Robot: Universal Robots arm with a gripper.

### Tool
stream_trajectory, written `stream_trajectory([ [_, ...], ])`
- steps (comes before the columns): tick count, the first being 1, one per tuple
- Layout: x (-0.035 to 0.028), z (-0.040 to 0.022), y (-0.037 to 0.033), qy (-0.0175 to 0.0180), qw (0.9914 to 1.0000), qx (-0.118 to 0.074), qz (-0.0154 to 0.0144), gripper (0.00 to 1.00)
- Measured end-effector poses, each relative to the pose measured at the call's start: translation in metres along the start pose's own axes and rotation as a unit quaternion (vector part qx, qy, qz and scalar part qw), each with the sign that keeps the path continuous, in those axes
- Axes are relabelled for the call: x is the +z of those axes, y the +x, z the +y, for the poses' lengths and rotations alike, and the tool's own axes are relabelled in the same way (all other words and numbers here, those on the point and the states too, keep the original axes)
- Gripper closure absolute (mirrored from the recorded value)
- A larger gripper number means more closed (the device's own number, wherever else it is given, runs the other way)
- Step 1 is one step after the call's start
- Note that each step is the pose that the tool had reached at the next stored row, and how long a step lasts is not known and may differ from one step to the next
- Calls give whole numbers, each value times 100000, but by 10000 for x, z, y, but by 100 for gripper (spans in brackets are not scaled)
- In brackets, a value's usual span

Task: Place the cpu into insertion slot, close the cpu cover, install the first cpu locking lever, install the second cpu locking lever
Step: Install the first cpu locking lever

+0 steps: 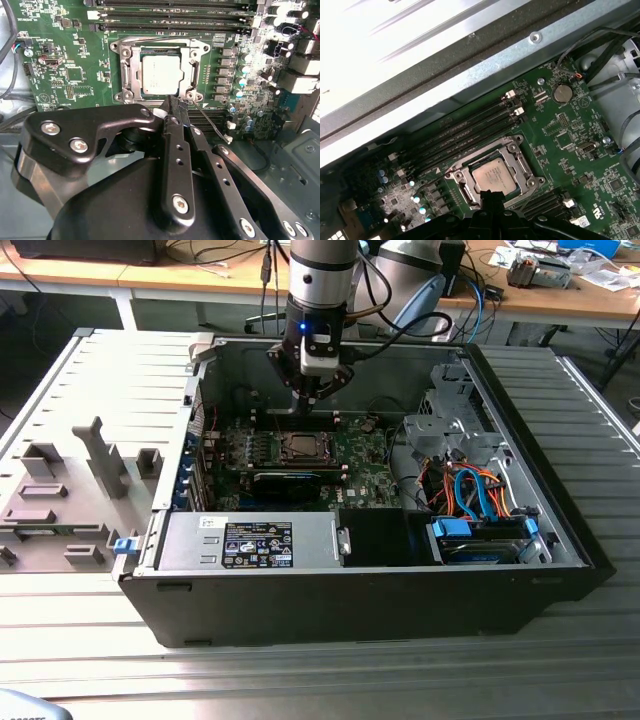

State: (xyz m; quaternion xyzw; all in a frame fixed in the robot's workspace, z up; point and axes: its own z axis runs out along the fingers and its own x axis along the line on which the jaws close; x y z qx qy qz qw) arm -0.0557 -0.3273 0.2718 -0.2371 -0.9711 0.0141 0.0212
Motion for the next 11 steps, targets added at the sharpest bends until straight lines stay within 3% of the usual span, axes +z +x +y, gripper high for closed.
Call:
stream_trajectory([
  [11, 0, 0, 0, 63, 99978, -2110, -73, 89],
])
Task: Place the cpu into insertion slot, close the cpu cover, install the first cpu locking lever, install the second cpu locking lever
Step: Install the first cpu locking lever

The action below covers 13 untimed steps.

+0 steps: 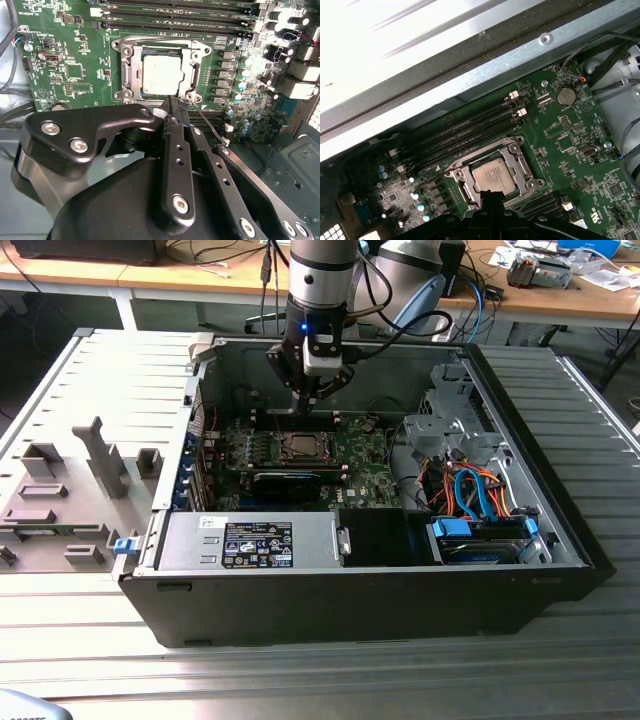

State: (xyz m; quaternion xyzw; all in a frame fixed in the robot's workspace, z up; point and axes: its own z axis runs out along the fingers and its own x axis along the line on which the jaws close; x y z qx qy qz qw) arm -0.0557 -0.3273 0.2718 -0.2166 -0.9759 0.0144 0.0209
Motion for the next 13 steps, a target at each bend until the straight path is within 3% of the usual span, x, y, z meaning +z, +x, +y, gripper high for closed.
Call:
stream_trajectory([
  [13, 0, 0, 0, 45, 99990, -1402, -53, 89],
])
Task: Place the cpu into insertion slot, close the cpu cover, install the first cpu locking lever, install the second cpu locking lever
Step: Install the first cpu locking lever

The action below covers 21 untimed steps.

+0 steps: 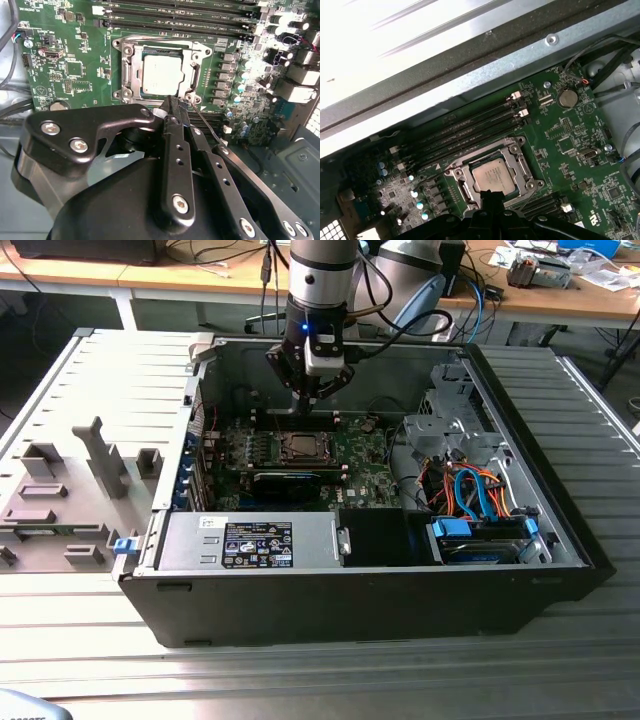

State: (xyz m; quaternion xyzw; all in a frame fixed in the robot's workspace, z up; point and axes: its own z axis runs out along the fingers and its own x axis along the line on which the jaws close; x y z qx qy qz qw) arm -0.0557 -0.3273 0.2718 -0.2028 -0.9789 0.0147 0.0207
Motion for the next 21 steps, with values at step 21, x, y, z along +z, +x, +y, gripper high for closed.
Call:
stream_trajectory([
  [21, 0, 0, 0, 65, 99969, -2499, -83, 89],
])
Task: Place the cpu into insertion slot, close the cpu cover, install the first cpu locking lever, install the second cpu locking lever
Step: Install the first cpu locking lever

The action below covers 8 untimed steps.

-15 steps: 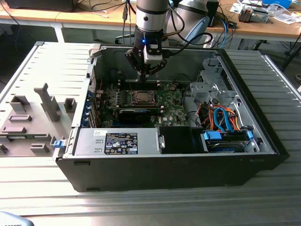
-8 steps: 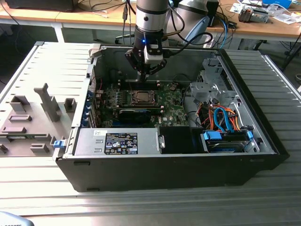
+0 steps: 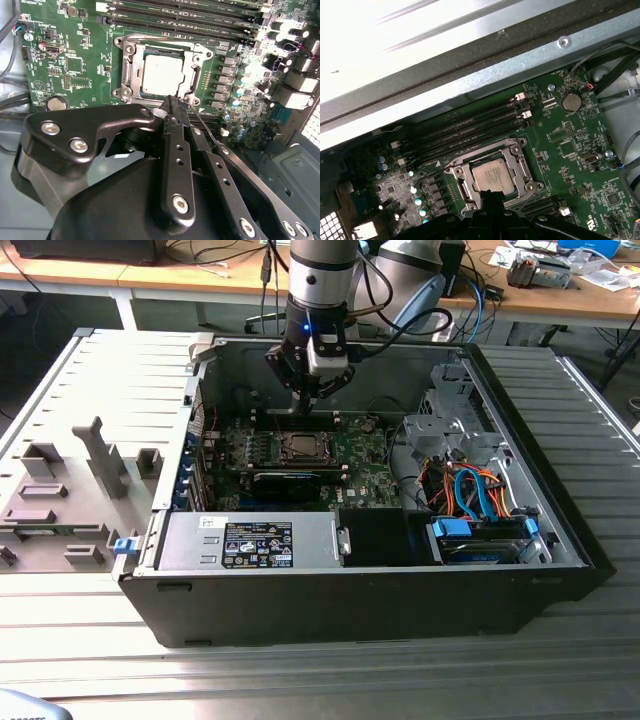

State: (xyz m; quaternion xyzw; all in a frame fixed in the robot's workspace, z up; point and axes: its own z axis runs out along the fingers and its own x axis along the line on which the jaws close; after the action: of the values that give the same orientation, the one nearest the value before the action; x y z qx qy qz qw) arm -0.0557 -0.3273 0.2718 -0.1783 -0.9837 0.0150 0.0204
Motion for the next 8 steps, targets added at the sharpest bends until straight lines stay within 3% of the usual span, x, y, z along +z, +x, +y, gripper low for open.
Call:
stream_trajectory([
  [8, 0, 0, 0, 26, 99994, -1113, -36, 89],
])
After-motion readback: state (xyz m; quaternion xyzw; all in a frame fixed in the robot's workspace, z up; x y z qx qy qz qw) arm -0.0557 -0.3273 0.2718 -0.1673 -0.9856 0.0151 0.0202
